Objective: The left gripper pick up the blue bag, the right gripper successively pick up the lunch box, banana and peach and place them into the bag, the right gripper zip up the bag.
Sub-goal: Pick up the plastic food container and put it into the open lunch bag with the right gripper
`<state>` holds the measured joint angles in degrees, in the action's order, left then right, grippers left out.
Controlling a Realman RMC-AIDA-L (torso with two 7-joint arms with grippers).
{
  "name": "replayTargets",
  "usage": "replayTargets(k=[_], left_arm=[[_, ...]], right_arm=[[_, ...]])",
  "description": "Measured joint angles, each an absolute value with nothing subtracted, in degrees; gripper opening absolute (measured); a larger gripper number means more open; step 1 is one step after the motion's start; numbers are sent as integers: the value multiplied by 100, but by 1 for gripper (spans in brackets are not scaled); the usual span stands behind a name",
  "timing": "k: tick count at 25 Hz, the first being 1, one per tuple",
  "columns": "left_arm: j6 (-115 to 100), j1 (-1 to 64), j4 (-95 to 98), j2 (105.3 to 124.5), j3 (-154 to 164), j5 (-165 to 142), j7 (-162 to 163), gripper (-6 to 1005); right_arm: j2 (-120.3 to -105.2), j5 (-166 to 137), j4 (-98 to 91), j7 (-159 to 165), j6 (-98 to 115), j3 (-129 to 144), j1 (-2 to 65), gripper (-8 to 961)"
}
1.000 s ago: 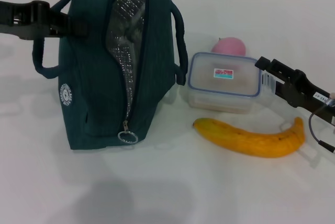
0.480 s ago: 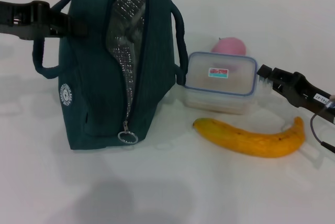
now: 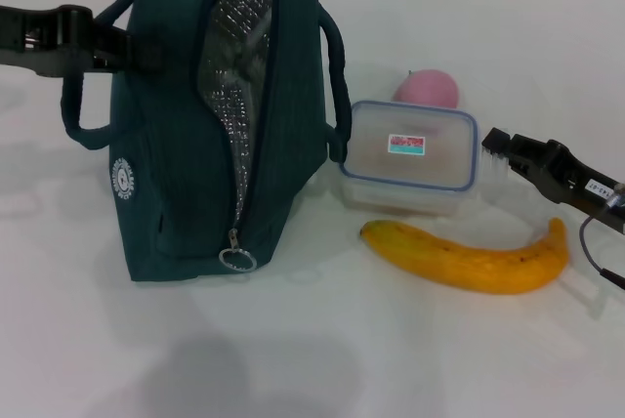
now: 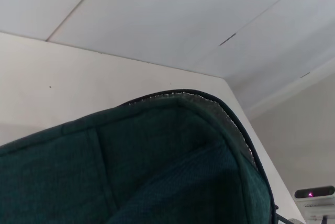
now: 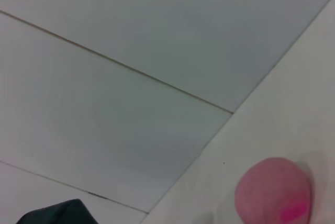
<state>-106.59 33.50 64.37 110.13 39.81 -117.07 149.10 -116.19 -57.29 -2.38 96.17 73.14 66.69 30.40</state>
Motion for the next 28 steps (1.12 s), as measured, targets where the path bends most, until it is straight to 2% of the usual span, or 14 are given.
replayTargets(k=[28], left_arm=[[-10752,3322,6434,11012,3990,-11699,14887,38]], right_arm=[[-11619,-4315,-255,9388,9257,6609,2628,96]])
